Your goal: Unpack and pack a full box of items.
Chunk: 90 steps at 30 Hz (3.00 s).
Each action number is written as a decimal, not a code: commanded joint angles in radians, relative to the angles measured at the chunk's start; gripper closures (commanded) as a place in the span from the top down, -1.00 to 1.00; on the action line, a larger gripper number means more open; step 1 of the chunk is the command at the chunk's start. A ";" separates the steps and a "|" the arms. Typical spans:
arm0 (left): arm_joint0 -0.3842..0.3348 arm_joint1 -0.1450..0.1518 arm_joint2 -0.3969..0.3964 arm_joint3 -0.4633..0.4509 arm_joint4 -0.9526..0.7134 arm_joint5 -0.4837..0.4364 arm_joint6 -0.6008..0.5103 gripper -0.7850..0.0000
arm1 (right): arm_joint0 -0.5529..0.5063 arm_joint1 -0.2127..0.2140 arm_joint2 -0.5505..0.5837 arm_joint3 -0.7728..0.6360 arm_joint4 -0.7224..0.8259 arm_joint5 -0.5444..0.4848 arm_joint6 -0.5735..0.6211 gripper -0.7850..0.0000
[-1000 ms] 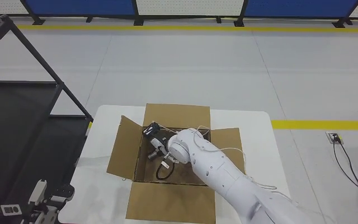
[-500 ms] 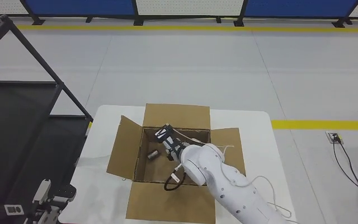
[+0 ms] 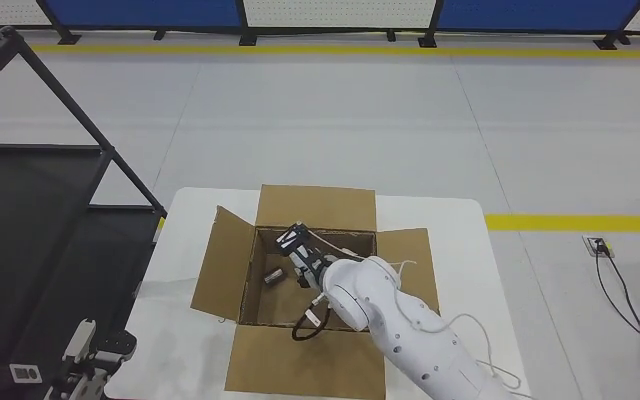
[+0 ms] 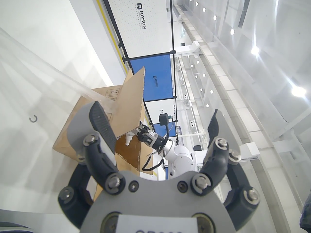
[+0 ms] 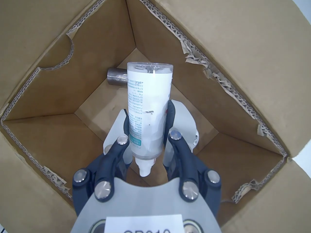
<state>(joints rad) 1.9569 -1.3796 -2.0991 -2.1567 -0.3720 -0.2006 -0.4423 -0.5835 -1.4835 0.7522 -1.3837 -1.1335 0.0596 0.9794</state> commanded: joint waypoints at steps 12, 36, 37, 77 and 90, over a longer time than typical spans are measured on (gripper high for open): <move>-0.036 0.006 0.029 0.004 0.010 0.018 -0.016 1.00 | -0.261 0.067 0.342 -0.481 -0.123 0.190 0.086 -1.00; -0.048 0.008 0.041 0.008 0.018 0.031 -0.015 1.00 | -0.406 0.156 1.002 -0.150 0.052 0.010 0.111 -1.00; -0.048 0.008 0.041 0.008 0.018 0.031 -0.015 1.00 | -0.387 0.160 0.999 -0.108 0.052 -0.016 0.112 -1.00; -0.048 0.008 0.041 0.008 0.018 0.031 -0.015 1.00 | -0.108 0.221 0.862 0.450 -0.069 -0.125 0.099 -0.04; -0.048 0.008 0.041 0.008 0.018 0.031 -0.015 1.00 | -0.121 0.235 0.853 0.415 -0.049 -0.104 0.092 0.55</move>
<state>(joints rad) 1.9094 -1.3720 -2.0579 -2.1483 -0.3537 -0.1694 -0.4577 -0.7025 -1.2504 1.6012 -0.9612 -1.1839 -0.0452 1.0708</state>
